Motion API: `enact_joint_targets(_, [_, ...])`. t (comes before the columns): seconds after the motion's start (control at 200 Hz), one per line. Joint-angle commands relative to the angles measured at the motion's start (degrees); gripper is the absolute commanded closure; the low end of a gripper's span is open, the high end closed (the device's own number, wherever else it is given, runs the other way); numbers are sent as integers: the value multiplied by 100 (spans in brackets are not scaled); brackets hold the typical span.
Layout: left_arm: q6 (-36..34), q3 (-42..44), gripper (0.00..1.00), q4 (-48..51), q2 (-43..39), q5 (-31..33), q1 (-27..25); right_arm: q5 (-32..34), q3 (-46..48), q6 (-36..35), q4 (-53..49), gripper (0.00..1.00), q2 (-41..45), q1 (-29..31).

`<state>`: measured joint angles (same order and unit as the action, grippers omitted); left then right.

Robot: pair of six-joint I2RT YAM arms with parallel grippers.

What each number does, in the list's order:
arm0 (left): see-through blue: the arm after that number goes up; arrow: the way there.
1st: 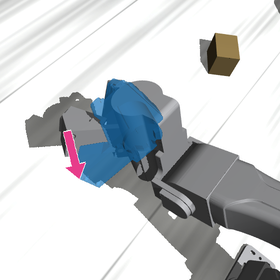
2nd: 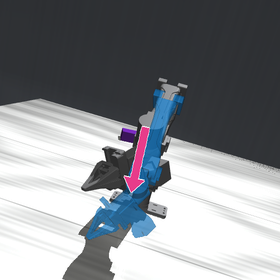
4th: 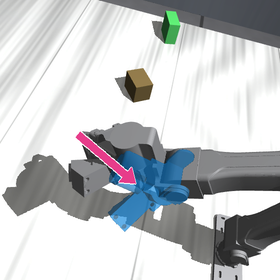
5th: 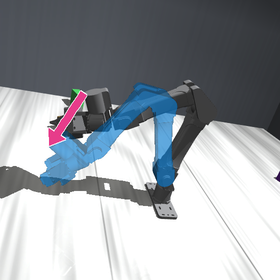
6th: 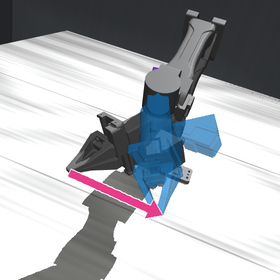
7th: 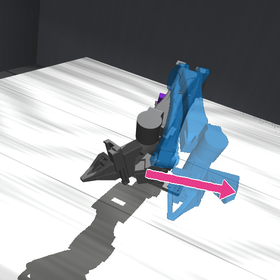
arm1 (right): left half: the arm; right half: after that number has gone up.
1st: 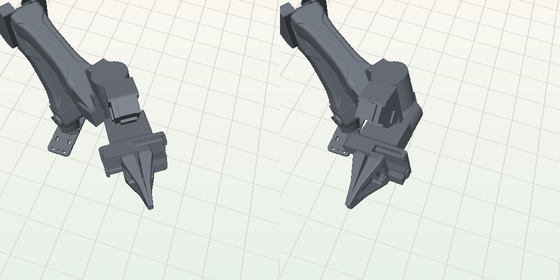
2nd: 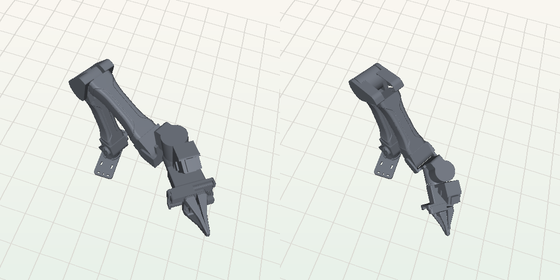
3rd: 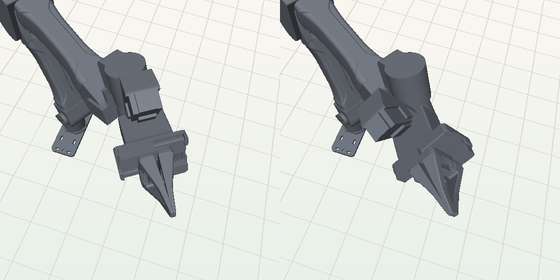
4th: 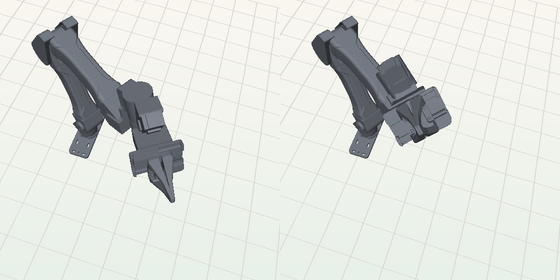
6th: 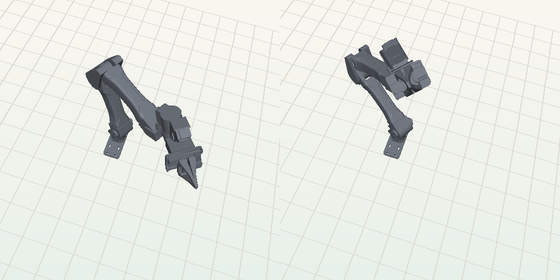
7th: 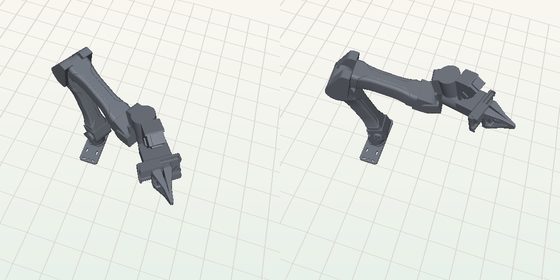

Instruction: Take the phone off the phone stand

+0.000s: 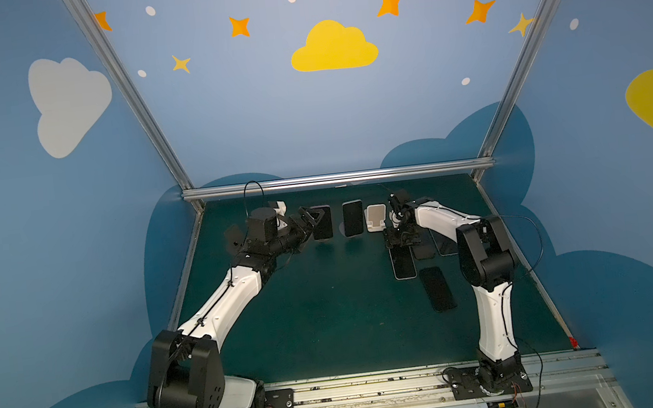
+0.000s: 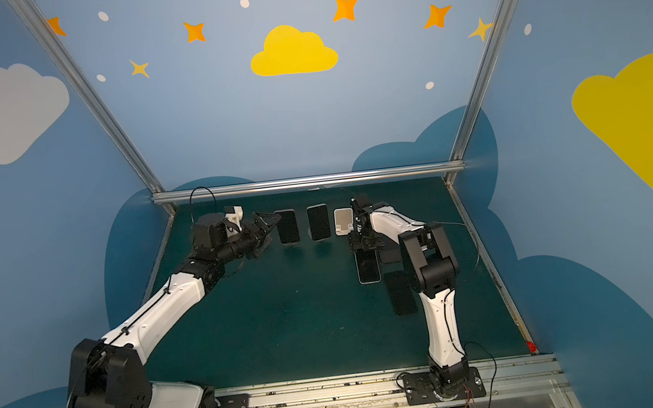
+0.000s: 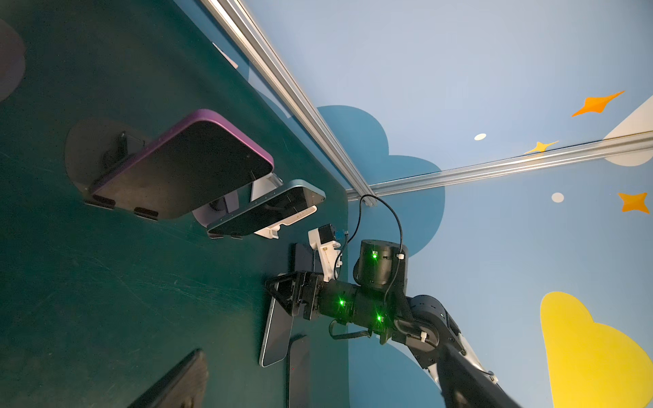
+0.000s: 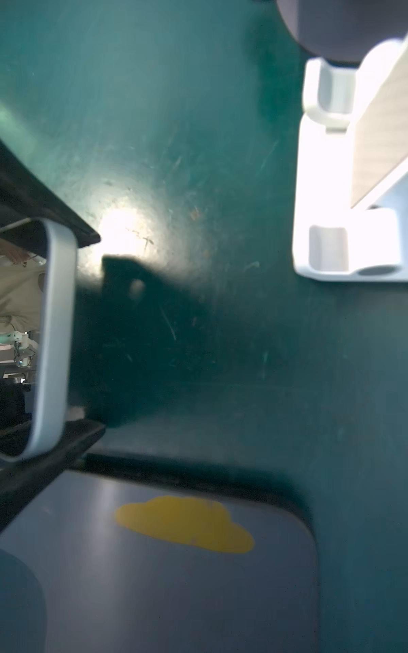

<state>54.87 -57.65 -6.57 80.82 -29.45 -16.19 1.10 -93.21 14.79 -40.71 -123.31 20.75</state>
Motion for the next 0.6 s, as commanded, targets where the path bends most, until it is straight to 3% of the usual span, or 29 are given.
enact_joint_targets(0.0, [-108,-159,0,8,33,14,-7,246,-409,9,81,33,-246,-10])
enact_joint_targets(0.386, [-152,-119,0,41,-16,138,17,303,-1183,-160,-272,32,-765,-10])
enact_joint_targets(0.596, [-43,-80,0,-27,-49,115,125,351,-1031,-57,-88,31,-720,42])
